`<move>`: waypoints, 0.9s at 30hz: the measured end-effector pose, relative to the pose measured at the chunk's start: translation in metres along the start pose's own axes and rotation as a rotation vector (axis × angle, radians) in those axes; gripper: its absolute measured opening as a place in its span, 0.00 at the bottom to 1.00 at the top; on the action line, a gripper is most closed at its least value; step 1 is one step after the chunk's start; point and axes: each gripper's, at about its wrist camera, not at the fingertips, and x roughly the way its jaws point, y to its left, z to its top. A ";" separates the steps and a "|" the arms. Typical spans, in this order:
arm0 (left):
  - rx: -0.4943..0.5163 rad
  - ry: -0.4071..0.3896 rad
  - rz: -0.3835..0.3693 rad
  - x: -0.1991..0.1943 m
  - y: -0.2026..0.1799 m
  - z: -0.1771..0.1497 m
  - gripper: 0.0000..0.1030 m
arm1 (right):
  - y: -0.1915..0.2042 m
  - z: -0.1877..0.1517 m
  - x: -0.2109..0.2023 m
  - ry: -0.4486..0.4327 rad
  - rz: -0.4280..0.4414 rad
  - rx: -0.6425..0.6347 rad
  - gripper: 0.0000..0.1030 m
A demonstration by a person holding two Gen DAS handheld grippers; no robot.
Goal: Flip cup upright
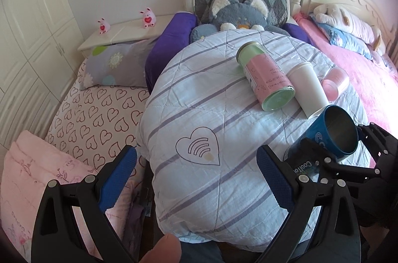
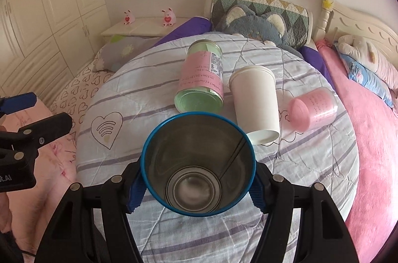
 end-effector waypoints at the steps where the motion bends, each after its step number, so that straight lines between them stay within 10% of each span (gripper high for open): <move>1: -0.003 0.000 0.000 -0.001 0.001 -0.001 0.96 | 0.001 0.000 -0.001 -0.009 0.005 0.002 0.81; 16: -0.012 -0.054 0.002 -0.033 -0.002 -0.008 0.96 | -0.003 -0.002 -0.060 -0.194 -0.035 0.047 0.82; 27: 0.067 -0.120 -0.029 -0.081 -0.037 -0.054 0.96 | -0.016 -0.066 -0.147 -0.301 -0.140 0.217 0.82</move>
